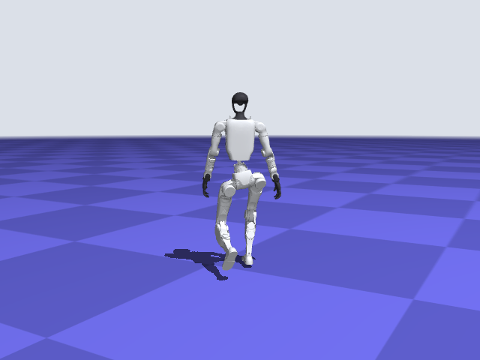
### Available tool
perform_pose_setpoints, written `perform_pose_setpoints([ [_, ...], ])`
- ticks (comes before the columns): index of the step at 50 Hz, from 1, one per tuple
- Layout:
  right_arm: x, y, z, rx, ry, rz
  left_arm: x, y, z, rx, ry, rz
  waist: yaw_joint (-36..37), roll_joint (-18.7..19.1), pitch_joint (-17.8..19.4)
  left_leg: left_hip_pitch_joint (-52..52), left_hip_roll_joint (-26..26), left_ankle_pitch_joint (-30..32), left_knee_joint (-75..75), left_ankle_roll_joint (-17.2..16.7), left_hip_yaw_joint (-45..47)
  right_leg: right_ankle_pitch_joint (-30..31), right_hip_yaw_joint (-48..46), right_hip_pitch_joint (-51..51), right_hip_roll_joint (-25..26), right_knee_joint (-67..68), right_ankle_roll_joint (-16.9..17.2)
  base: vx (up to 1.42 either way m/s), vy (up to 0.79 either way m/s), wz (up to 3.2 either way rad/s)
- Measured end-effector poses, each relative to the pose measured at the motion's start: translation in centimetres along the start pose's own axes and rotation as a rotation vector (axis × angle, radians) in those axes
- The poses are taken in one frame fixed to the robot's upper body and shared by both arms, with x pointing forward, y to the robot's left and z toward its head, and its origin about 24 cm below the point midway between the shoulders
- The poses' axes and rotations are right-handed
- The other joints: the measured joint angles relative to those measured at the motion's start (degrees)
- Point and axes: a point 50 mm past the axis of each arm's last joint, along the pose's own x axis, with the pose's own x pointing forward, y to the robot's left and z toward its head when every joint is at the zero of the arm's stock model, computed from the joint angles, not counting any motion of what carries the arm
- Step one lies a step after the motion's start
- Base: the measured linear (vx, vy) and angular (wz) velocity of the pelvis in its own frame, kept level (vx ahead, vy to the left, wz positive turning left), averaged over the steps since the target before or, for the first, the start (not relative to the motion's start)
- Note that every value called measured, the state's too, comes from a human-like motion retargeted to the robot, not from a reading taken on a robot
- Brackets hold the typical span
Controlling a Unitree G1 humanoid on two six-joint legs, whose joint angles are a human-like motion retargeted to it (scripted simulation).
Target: Walk
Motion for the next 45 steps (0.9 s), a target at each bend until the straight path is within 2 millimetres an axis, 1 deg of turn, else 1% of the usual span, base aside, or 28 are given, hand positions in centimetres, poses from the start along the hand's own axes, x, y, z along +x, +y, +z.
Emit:
perform_pose_setpoints([
  [2, 0.1, -1.0, 1.7, -0.022, -0.054, -0.023, 0.0, -0.4, 0.3, 0.028, -0.008, -0.023, 1.78, 1.36, -0.03, -6.45, 2.60, -1.74, 6.56, 2.69, -0.10, -0.50, 0.03, 2.86, 2.58, -3.20, -0.44, 0.54, -0.24, -0.25],
  [3, 0.0, -1.4, 2.6, -0.030, -0.083, -0.035, 0.0, -0.5, 0.4, 0.040, -0.014, -0.030, 2.71, 1.70, -0.07, -9.68, 2.86, -3.59, 8.64, 3.97, -0.06, -0.84, 0.40, 4.32, 3.47, -4.63, -0.39, 0.54, -0.22, -0.27],
  [5, 0.0, -2.1, 4.5, -0.042, -0.140, -0.051, 0.0, -0.6, 0.6, 0.052, -0.021, -0.034, 4.45, 1.93, -0.10, -15.69, 1.82, -7.65, 9.96, 6.03, 0.54, -1.76, 1.63, 7.40, 4.57, -7.02, -0.13, 0.54, -0.20, -0.28],
  [8, -0.3, -2.5, 7.2, -0.040, -0.222, -0.065, 0.0, -0.1, 0.0, 0.029, -0.012, -0.012, 6.31, 1.65, 0.40, -22.44, -1.64, -11.27, 4.01, 7.88, 2.61, -3.99, 3.92, 12.65, 4.64, -9.29, 0.82, 0.54, -0.16, -0.30],
  [10, -0.5, -2.6, 8.9, -0.031, -0.271, -0.069, -0.1, 0.4, -0.8, -0.003, 0.008, 0.011, 6.95, 1.34, 0.85, -25.41, -4.35, -11.72, -3.63, 7.92, 4.21, -5.54, 5.51, 15.87, 4.36, -10.49, 1.77, 0.55, -0.11, -0.34],
  [12, -0.8, -2.4, 10.3, -0.026, -0.311, -0.067, -0.2, 1.0, -1.7, -0.043, 0.039, 0.036, 7.09, 0.81, 0.98, -27.41, -7.23, -10.53, -13.50, 7.21, 5.88, -6.85, 6.67, 18.38, 3.57, -11.63, 3.05, 0.56, -0.08, -0.27],
  [15, -1.1, -1.9, 12.0, -0.040, -0.352, -0.053, -0.4, 1.9, -3.2, -0.098, 0.088, 0.067, 6.57, -0.25, 0.09, -29.39, -11.76, -6.71, -30.02, 5.77, 8.46, -7.90, 7.55, 20.59, 1.90, -13.33, 4.50, 0.56, -0.03, -0.05],
  [17, -1.2, -1.4, 12.5, -0.061, -0.363, -0.040, -0.6, 2.4, -4.2, -0.126, 0.118, 0.084, 6.24, -0.80, -0.84, -30.08, -13.87, -4.34, -38.43, 5.08, 10.00, -8.81, 7.72, 21.00, 1.00, -13.06, 5.10, 0.52, 0.02, 0.01],
  [20, -1.1, -0.6, 12.3, -0.087, -0.356, -0.022, -0.9, 2.9, -5.8, -0.163, 0.165, 0.108, 6.49, -0.77, -1.37, -32.48, -14.25, -4.07, -38.71, 4.98, 10.96, -11.56, 7.81, 20.95, 0.84, -8.44, 5.59, 0.52, 0.06, -0.15],
  [22, -1.0, -0.1, 11.8, -0.107, -0.338, -0.008, -1.2, 3.2, -6.9, -0.190, 0.198, 0.126, 6.73, -1.82, -2.26, -32.20, -14.89, -3.49, -37.79, 5.97, 11.91, -13.43, 8.02, 21.31, -0.25, -5.60, 5.81, 0.60, 0.09, -0.31],
  [25, -0.6, 0.7, 10.2, -0.132, -0.284, 0.014, -1.7, 3.6, -8.5, -0.226, 0.251, 0.145, 7.01, -4.42, -3.37, -30.52, -16.39, -2.66, -34.49, 8.04, 13.06, -15.10, 6.82, 22.29, -3.62, 0.06, 6.27, 0.62, 0.12, -0.19],
  [26, -0.5, 1.2, 9.3, -0.135, -0.257, 0.030, -1.9, 4.0, -9.0, -0.230, 0.267, 0.152, 6.05, -8.01, -2.44, -25.72, -20.49, -2.07, -38.01, 9.49, 14.80, -15.58, 7.72, 23.76, -7.69, 3.83, 7.66, 0.62, 0.15, 0.44],
  [27, -0.3, 1.5, 8.5, -0.137, -0.229, 0.044, -2.0, 4.2, -9.4, -0.234, 0.281, 0.154, 5.19, -10.79, -1.85, -22.42, -23.65, -2.07, -39.76, 10.85, 15.97, -15.10, 8.47, 24.56, -10.85, 7.65, 9.04, 0.58, 0.15, 0.66],
  [28, -0.2, 1.7, 7.6, -0.136, -0.203, 0.052, -2.0, 3.9, -9.6, -0.235, 0.291, 0.144, 4.56, -11.92, -1.91, -22.12, -24.96, -3.26, -38.00, 12.03, 16.01, -12.69, 8.94, 24.00, -12.19, 11.59, 10.43, 0.54, 0.14, 0.63],
  [30, -0.1, 2.0, 6.3, -0.124, -0.155, 0.085, -2.1, 3.9, -9.7, -0.222, 0.299, 0.125, 2.93, -17.45, -1.23, -15.92, -32.00, -3.03, -44.29, 14.71, 17.69, -8.14, 11.00, 22.24, -19.24, 21.88, 13.53, 0.52, 0.14, 0.68],
  [31, -0.1, 2.1, 5.7, -0.118, -0.136, 0.095, -2.0, 3.6, -9.6, -0.210, 0.297, 0.114, 2.03, -18.50, -1.11, -15.41, -33.16, -4.32, -43.08, 15.35, 17.80, -5.10, 11.22, 20.92, -20.97, 26.51, 14.42, 0.52, 0.10, 0.67],
  [32, 0.0, 2.2, 5.3, -0.110, -0.121, 0.104, -1.9, 3.4, -9.3, -0.195, 0.290, 0.104, 1.20, -19.76, -0.92, -13.93, -34.82, -4.82, -43.98, 15.94, 17.75, -2.41, 11.68, 19.21, -23.01, 30.94, 15.12, 0.52, 0.08, 0.62],
  [33, 0.0, 2.2, 5.2, -0.100, -0.114, 0.113, -1.7, 3.5, -8.6, -0.173, 0.274, 0.097, 0.47, -21.42, -0.60, -10.50, -37.48, -3.72, -49.08, 16.42, 17.38, -0.44, 12.62, 16.71, -25.66, 34.95, 15.44, 0.52, 0.07, 0.61],
  [34, 0.0, 2.3, 4.9, -0.096, -0.104, 0.119, -1.6, 3.4, -8.2, -0.151, 0.262, 0.090, -0.40, -22.46, -0.37, -8.89, -38.88, -4.06, -50.00, 16.64, 17.20, -0.38, 13.04, 14.67, -27.99, 38.36, 15.24, 0.52, 0.05, 0.59],
  [35, 0.0, 2.5, 4.4, -0.095, -0.093, 0.122, -1.5, 3.2, -7.9, -0.129, 0.253, 0.084, -1.35, -23.18, -0.19, -8.19, -39.65, -5.13, -48.84, 16.72, 17.11, -1.26, 13.20, 12.86, -30.15, 41.47, 14.79, 0.52, 0.03, 0.51],
  [37, 0.0, 2.4, 4.4, -0.088, -0.091, 0.120, -1.0, 3.2, -6.2, -0.081, 0.210, 0.081, -2.52, -23.70, 0.62, -1.94, -41.65, -3.77, -55.74, 16.39, 14.79, -3.99, 13.61, 7.73, -33.99, 43.85, 12.97, 0.52, 0.00, 0.45],
  [38, 0.0, 2.5, 3.9, -0.090, -0.080, 0.122, -0.9, 3.0, -5.8, -0.062, 0.196, 0.076, -3.36, -24.28, 0.85, -1.11, -42.28, -4.65, -54.40, 16.05, 14.43, -6.20, 13.89, 5.63, -36.19, 44.37, 12.26, 0.51, -0.05, 0.40],
  [40, 0.0, 2.5, 3.7, -0.091, -0.078, 0.120, -0.6, 2.9, -4.0, -0.029, 0.145, 0.077, -4.04, -22.97, 1.64, 4.42, -41.76, -4.45, -58.87, 15.11, 11.55, -8.56, 13.14, 1.46, -37.01, 41.49, 10.70, 0.52, -0.09, 0.30],
  [42, 0.0, 2.9, 2.9, -0.093, -0.057, 0.127, -0.4, 2.6, -2.7, -0.004, 0.095, 0.072, -4.93, -23.01, 2.25, 6.66, -41.57, -6.36, -57.32, 14.44, 10.14, -9.90, 13.34, -2.03, -37.96, 36.97, 10.25, 0.50, -0.14, 0.28],
  [45, 0.0, 3.3, 2.0, -0.083, -0.024, 0.135, -0.2, 2.3, -0.1, 0.033, 0.003, 0.067, -4.39, -20.51, 2.98, 10.51, -37.95, -8.92, -57.57, 13.34, 7.72, -7.77, 12.96, -5.68, -33.79, 25.69, 10.90, 0.49, -0.18, 0.11],
])
